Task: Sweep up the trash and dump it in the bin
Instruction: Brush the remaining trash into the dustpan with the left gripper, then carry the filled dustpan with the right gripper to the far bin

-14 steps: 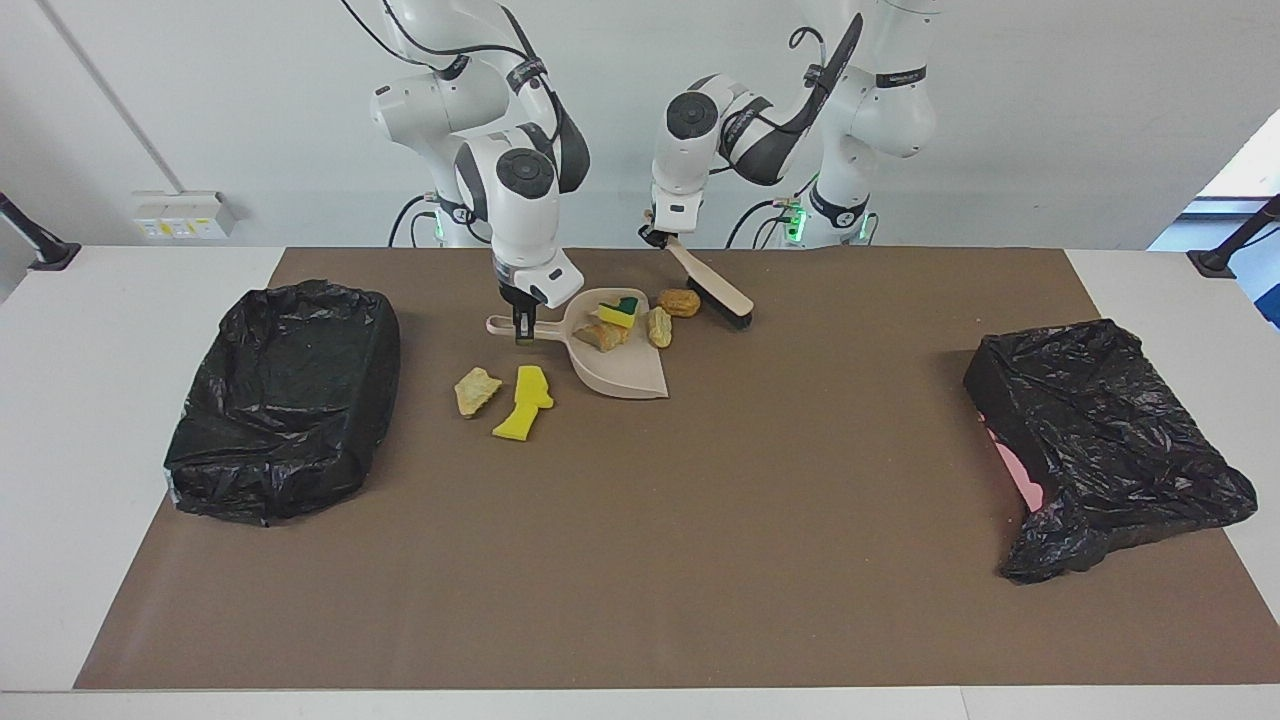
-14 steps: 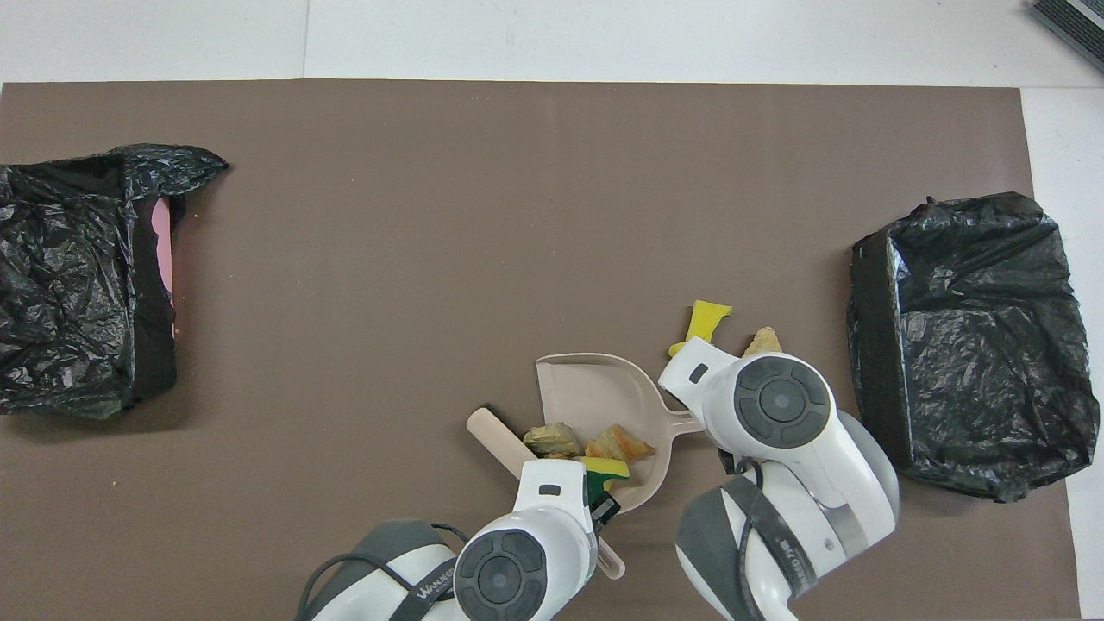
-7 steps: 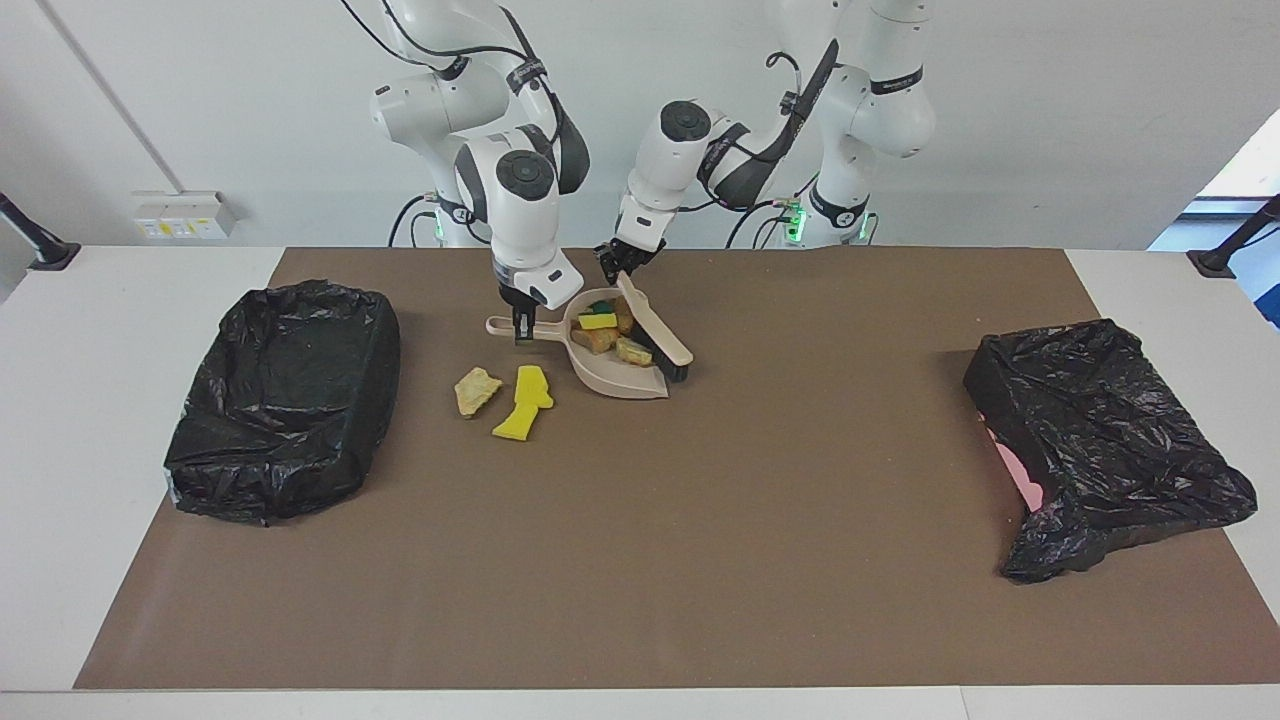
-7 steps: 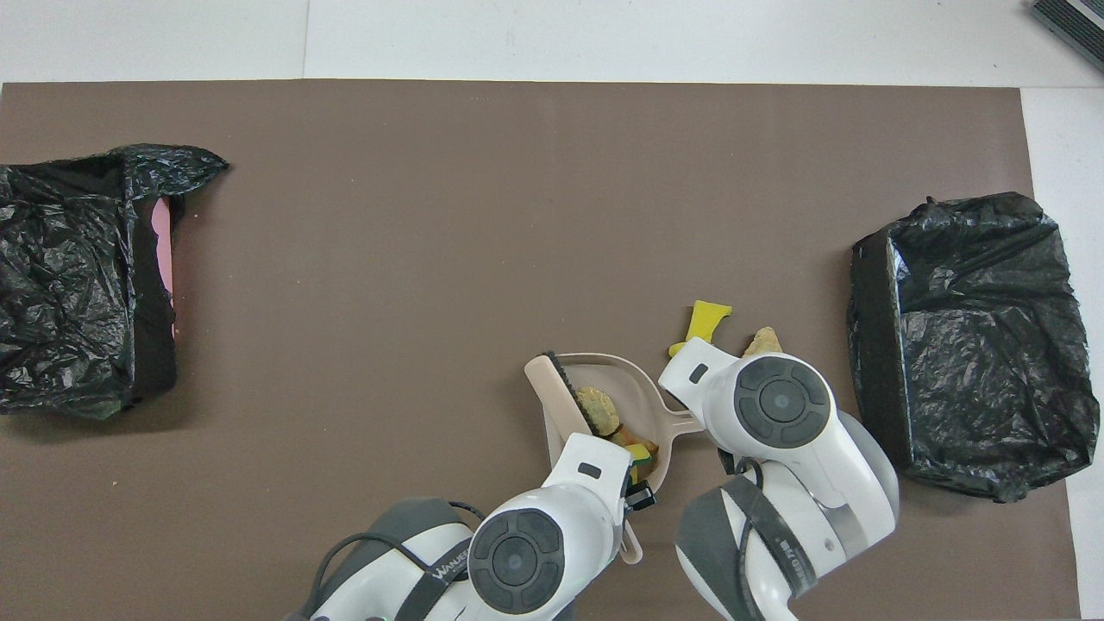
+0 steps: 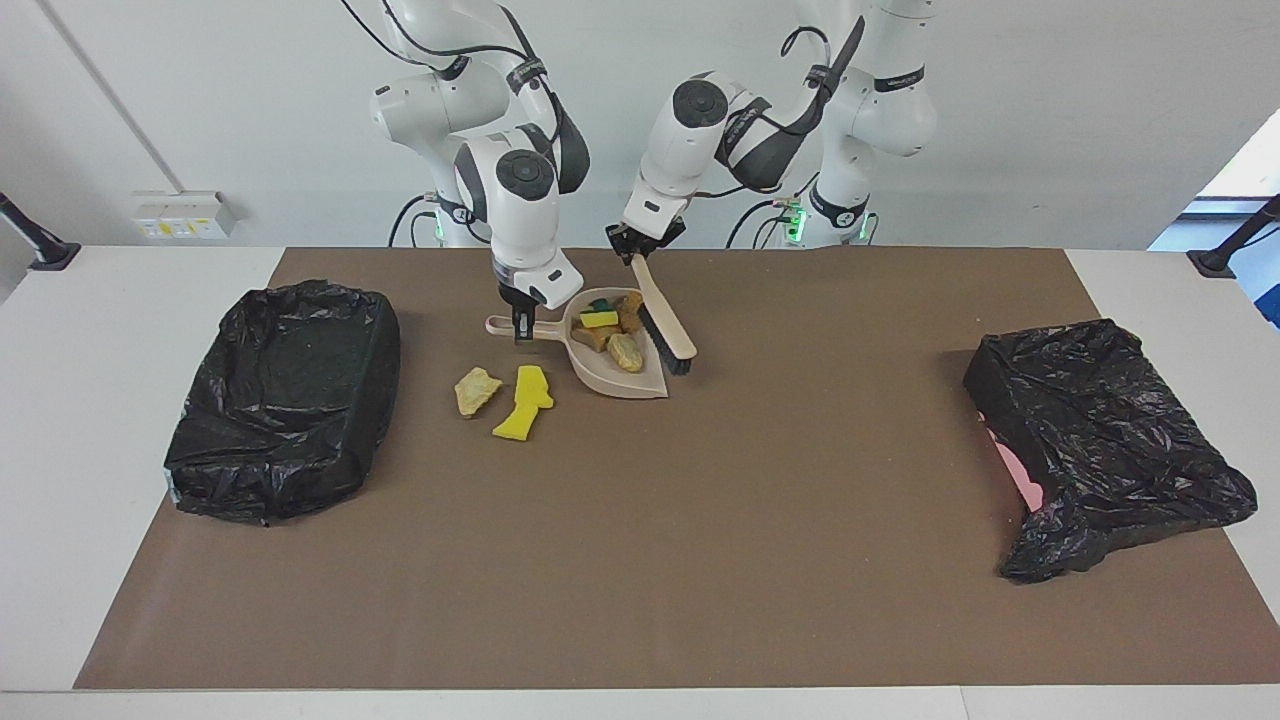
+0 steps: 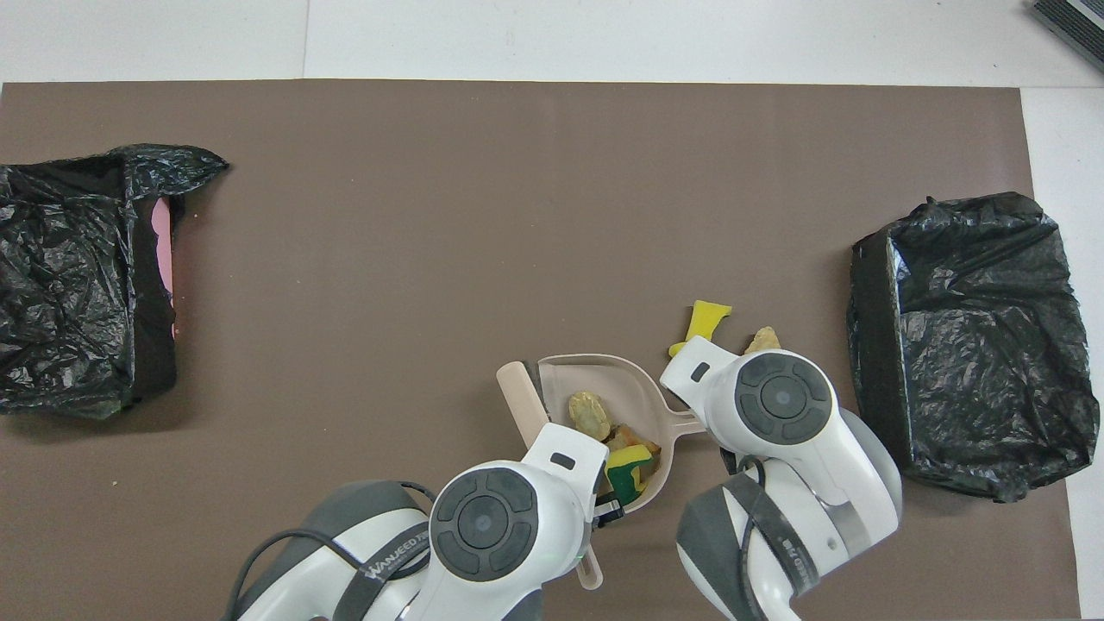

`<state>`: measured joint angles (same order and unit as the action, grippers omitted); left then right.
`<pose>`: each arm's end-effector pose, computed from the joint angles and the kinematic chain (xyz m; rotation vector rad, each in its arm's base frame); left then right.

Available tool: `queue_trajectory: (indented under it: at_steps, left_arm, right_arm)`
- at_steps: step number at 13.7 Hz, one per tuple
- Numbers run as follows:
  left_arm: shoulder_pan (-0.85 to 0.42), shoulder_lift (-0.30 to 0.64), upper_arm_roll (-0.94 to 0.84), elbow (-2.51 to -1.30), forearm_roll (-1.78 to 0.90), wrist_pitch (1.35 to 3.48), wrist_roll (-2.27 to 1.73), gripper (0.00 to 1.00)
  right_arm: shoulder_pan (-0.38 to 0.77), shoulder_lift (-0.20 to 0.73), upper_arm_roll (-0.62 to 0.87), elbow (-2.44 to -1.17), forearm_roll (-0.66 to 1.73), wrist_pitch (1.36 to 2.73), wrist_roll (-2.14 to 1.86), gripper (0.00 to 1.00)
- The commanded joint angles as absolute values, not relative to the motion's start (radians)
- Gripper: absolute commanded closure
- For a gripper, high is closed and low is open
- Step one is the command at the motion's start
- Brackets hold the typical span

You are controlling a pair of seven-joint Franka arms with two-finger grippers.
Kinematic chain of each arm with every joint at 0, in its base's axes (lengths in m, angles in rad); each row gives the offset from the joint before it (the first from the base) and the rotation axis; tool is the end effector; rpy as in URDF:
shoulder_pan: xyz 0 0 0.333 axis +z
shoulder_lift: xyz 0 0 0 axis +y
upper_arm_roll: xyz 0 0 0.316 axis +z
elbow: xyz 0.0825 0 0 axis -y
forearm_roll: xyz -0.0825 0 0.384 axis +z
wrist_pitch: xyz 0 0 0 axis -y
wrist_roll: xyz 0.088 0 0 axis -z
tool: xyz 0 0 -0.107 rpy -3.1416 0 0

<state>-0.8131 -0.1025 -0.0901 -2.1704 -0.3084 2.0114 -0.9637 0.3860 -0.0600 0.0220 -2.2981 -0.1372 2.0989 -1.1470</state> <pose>0.3009 -0.4119 0.4355 2.9902 0.3023 -0.3730 0.4512 0.1879 0.3627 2.1054 2.2392 -0.2636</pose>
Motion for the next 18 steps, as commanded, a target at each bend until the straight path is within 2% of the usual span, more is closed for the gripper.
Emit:
queue_trajectory:
  at_steps: [1,5,8,11,14,15,17,18]
  left_arm:
    - [-0.814,-0.158,-0.103,-2.23,-0.282,1.953,-0.885,1.0]
    - [-0.931,-0.17,-0.113,-2.351,-0.273,1.985,-0.894,1.0]
    - [-1.024,-0.195,-0.118,-2.443,-0.273,2.086,-0.969,1.0]
    - [-1.061,-0.18,-0.12,-2.453,-0.273,2.091,-1.002,1.0]
    - [-1.077,-0.137,-0.121,-2.451,-0.273,2.158,-1.051,1.0]
    - [-1.074,-0.13,-0.121,-2.451,-0.273,2.175,-1.061,0.87]
    - [-1.063,-0.117,-0.121,-2.45,-0.279,2.206,-1.068,0.77]
    - [-1.055,-0.111,-0.121,-2.45,-0.279,2.227,-1.059,0.51]
  right_arm:
    - [0.358,-0.101,0.023,-2.289,-0.152,2.051,-1.153,1.0]
    - [0.279,-0.175,0.017,-2.281,-0.146,1.999,-1.225,1.0]
    - [0.191,-0.234,0.012,-2.264,-0.129,1.97,-1.299,1.0]
    - [0.089,-0.259,-0.047,-2.171,-0.071,1.893,-1.428,1.0]
    - [0.029,-0.256,-0.153,-2.116,-0.066,1.888,-1.55,1.0]
    - [0.008,-0.247,-0.197,-2.099,-0.066,1.902,-1.593,1.0]
    - [-0.043,-0.207,-0.251,-2.036,-0.087,1.922,-1.623,1.0]
    - [-0.078,-0.175,-0.255,-1.993,-0.101,1.943,-1.624,1.0]
